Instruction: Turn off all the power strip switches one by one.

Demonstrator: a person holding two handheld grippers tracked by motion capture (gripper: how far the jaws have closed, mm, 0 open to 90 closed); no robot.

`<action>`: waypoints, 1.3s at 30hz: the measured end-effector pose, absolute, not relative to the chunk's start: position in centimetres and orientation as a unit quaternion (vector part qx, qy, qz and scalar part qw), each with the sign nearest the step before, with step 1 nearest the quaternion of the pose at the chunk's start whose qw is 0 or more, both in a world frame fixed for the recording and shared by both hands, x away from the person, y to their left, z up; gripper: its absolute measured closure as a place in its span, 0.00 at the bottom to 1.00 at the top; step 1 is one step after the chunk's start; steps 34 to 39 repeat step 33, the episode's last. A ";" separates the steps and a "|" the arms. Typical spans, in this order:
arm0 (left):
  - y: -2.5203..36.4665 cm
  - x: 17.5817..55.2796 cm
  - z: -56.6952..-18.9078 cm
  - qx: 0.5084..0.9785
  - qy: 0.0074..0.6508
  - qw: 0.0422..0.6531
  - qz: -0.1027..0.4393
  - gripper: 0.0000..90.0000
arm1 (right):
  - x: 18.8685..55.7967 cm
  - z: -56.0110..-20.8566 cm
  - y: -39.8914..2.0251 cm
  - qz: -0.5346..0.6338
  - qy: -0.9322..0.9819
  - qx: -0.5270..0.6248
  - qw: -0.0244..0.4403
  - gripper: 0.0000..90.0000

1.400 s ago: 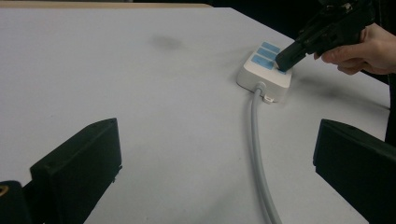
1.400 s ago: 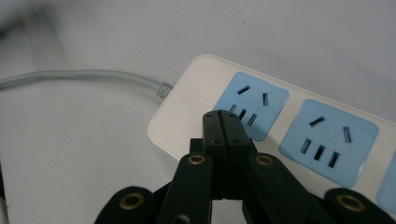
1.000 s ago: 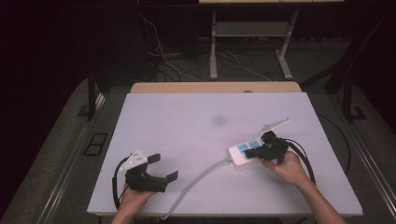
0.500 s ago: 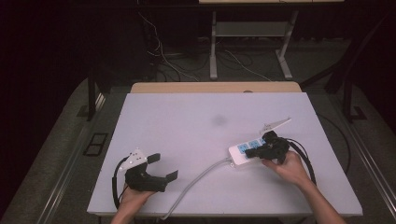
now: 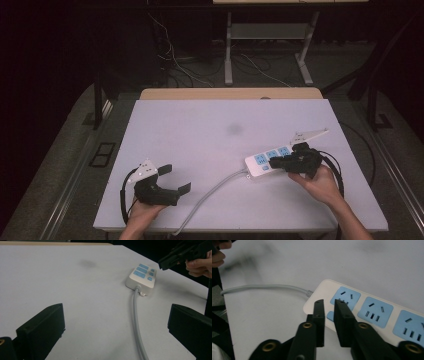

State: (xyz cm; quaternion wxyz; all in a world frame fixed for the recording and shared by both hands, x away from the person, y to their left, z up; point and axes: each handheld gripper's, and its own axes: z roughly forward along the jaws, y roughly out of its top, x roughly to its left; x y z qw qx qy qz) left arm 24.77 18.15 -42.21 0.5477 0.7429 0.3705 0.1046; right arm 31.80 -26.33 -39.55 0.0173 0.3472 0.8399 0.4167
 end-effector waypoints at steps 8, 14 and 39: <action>18.2 24.8 -42.2 0.741 0.371 0.550 0.104 0.00 | 30.0 -39.2 -27.8 0.444 0.816 0.370 0.036 0.53; 18.3 24.8 -42.2 0.739 0.373 0.550 0.104 0.00 | 28.3 -39.2 -28.8 0.461 0.795 0.391 0.059 0.24; 18.2 25.1 -42.6 0.760 0.371 0.524 0.099 0.00 | 24.5 -41.9 -30.8 0.484 0.761 0.425 0.071 0.01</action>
